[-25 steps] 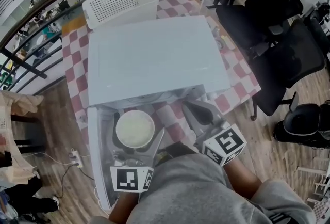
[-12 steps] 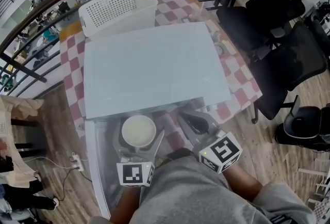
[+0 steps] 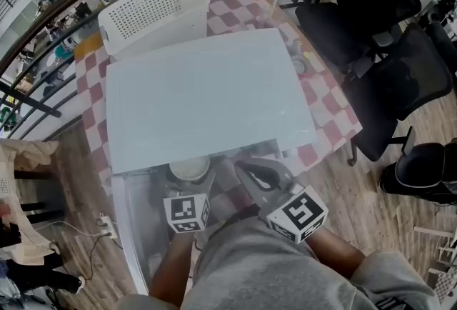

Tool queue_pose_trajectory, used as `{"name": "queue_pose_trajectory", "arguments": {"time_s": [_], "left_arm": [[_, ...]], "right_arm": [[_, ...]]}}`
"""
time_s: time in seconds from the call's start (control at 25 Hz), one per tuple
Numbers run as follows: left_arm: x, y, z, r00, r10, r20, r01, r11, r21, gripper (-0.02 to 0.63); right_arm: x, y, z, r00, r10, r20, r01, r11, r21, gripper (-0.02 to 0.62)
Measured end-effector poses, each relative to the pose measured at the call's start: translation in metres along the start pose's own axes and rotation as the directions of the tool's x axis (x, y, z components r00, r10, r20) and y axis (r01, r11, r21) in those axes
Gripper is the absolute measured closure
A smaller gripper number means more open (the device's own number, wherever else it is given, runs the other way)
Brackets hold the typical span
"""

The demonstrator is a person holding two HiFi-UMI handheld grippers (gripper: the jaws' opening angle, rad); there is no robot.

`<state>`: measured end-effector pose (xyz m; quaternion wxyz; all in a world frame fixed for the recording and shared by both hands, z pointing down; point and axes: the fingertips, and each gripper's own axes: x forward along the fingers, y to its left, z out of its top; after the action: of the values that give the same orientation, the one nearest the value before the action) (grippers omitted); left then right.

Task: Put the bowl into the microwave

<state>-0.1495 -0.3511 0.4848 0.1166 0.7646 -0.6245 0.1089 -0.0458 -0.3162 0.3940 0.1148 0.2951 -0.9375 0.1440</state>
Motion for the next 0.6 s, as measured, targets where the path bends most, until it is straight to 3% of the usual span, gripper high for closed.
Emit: {"name": "queue_pose_trajectory", "arguments": {"time_s": [0.4, 0.6], "left_arm": [[0.049, 0.019, -0.034, 0.991, 0.049, -0.121, -0.05, 0.999, -0.005, 0.071], [0.06, 0.021, -0.037, 0.99, 0.059, -0.127, -0.056, 0.998, 0.029, 0.071]], "right_arm": [[-0.003, 0.004, -0.008, 1.0, 0.006, -0.012, -0.006, 1.0, 0.011, 0.598], [-0.008, 0.002, -0.01, 1.0, -0.003, -0.013, 0.003, 1.0, 0.019, 0.598]]}}
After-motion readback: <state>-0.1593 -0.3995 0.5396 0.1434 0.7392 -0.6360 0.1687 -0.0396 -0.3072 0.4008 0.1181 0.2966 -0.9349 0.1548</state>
